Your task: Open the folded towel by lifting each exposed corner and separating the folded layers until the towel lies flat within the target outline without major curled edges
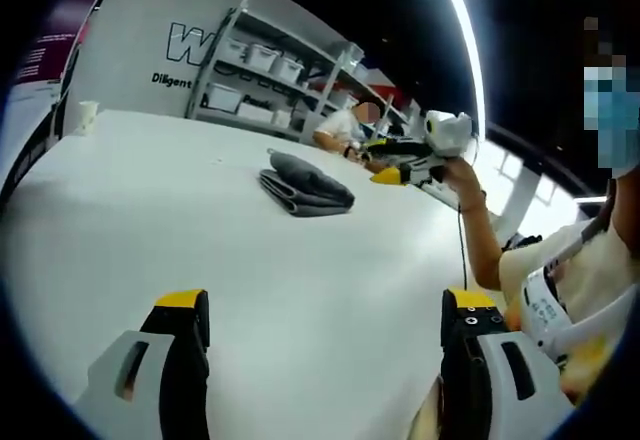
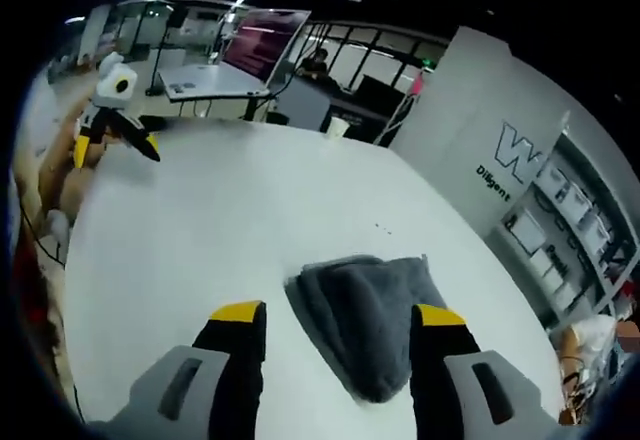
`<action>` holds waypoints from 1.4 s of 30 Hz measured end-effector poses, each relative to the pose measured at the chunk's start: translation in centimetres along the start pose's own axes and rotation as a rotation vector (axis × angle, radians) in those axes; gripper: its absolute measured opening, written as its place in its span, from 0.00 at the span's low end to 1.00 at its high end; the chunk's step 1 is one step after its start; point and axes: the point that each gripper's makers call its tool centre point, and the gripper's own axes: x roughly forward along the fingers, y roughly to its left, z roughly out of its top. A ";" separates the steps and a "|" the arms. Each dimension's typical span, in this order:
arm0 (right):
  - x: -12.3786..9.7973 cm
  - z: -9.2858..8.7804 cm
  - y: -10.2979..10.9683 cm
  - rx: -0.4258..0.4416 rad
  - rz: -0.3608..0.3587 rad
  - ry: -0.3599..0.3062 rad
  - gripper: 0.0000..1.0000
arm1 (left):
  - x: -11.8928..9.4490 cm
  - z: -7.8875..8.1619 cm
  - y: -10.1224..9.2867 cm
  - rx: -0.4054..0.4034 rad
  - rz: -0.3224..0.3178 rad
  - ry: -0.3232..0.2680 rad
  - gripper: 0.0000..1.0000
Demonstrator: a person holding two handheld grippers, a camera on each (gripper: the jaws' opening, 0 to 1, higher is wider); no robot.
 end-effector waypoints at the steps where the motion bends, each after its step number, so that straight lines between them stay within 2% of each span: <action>1: 0.5 0.3 0.1 -0.008 0.005 -0.001 0.49 | 0.0 0.0 0.0 0.000 0.001 -0.001 0.94; 4: 2.1 0.8 0.1 -0.052 0.006 0.007 0.40 | -0.1 0.0 0.0 0.000 0.003 -0.002 0.94; 8: 4.4 0.3 0.0 -0.085 0.021 0.041 0.34 | -0.1 0.0 -0.1 0.000 0.002 -0.004 0.94; 12: 6.2 -0.2 -0.8 -0.143 -0.006 0.069 0.18 | -0.1 0.0 -0.2 -0.002 -0.001 -0.007 0.94; 19: 8.7 -1.4 -0.8 -0.139 0.009 0.103 0.12 | -0.2 0.0 0.2 -0.008 0.005 -0.007 0.93; 23: 9.5 -2.2 -1.0 -0.168 -0.004 0.125 0.00 | -0.2 -0.1 0.3 -0.012 0.008 -0.006 0.93; 30: 10.3 -2.5 -1.4 -0.161 -0.015 0.129 0.00 | 0.1 -0.3 0.4 -0.020 0.004 0.001 0.93; 42: 10.2 -2.3 -1.6 -0.152 -0.023 0.117 0.00 | 0.0 -0.4 0.3 -0.020 0.003 0.003 0.92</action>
